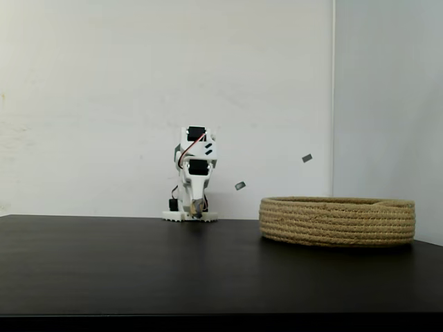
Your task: Place the lego blocks in the tray
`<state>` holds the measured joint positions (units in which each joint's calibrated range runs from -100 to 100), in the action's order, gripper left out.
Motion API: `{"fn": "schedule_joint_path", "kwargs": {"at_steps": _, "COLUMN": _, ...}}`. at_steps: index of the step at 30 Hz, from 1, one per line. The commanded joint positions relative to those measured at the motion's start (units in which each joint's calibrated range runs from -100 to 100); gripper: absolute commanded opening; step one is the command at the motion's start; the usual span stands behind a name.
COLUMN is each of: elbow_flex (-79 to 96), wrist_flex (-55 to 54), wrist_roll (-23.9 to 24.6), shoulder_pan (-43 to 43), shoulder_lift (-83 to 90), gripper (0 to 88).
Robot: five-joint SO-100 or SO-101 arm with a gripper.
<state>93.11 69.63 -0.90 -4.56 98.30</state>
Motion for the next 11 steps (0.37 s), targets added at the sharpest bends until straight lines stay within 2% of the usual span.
{"fn": "schedule_joint_path", "kwargs": {"at_steps": 1, "elbow_flex": -1.0, "wrist_flex": 0.1, "wrist_roll": 0.0, "shoulder_pan": -0.4, "shoulder_lift": 0.5, "gripper": 0.1}}
{"fn": "schedule_joint_path", "kwargs": {"at_steps": 11, "elbow_flex": -1.0, "wrist_flex": 0.1, "wrist_roll": -0.1, "shoulder_pan": -0.7, "shoulder_lift": 0.5, "gripper": 0.1}}
